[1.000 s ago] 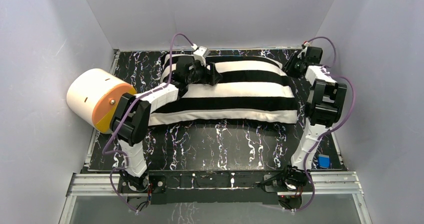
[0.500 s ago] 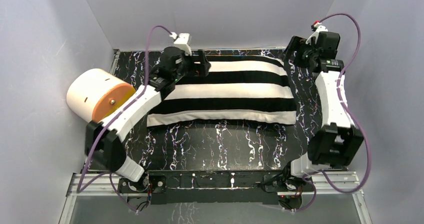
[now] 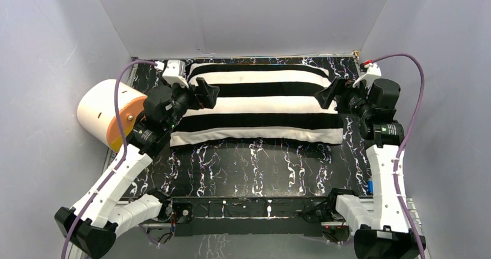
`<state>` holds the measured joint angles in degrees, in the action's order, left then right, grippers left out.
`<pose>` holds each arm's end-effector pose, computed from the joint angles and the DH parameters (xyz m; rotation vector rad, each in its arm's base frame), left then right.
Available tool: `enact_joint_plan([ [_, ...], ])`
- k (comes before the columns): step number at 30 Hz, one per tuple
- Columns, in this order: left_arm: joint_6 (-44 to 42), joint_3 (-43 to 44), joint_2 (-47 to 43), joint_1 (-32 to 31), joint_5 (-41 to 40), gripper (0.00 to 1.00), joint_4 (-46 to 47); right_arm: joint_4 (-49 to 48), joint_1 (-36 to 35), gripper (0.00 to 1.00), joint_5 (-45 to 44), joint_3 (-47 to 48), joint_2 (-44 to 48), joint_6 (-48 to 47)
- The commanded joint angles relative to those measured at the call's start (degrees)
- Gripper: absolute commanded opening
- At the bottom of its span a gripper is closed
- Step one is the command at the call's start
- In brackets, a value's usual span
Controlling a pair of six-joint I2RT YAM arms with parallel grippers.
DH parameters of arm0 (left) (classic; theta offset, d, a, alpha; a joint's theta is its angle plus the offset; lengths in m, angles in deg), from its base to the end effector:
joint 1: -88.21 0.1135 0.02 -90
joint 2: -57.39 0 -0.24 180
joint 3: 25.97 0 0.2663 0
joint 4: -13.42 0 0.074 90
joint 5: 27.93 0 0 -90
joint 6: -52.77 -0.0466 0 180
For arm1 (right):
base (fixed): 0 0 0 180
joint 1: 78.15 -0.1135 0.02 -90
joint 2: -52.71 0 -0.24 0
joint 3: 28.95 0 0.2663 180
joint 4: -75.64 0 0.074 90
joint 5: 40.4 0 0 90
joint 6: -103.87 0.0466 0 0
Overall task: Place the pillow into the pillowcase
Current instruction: Reset both arms
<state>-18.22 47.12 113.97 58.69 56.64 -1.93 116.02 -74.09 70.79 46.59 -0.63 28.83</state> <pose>0.2315 -0.1260 0.3919 0.0685 1.5798 -0.5941 0.2355 0.0002 0.3700 0.0594 1.8929 0.4785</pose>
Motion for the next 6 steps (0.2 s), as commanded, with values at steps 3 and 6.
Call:
enact_joint_plan([
  [3, -0.41, -4.96, -4.16, -0.37, -0.4, 0.98, -0.96, -1.12, 0.15, 0.99, 3.4, -0.01, 2.78, 2.22],
  [6, -0.36, -5.81, -4.5, -0.37, -0.53, 0.98, -0.17, -0.55, 0.15, 0.99, 3.1, 1.02, 2.36, 2.62],
])
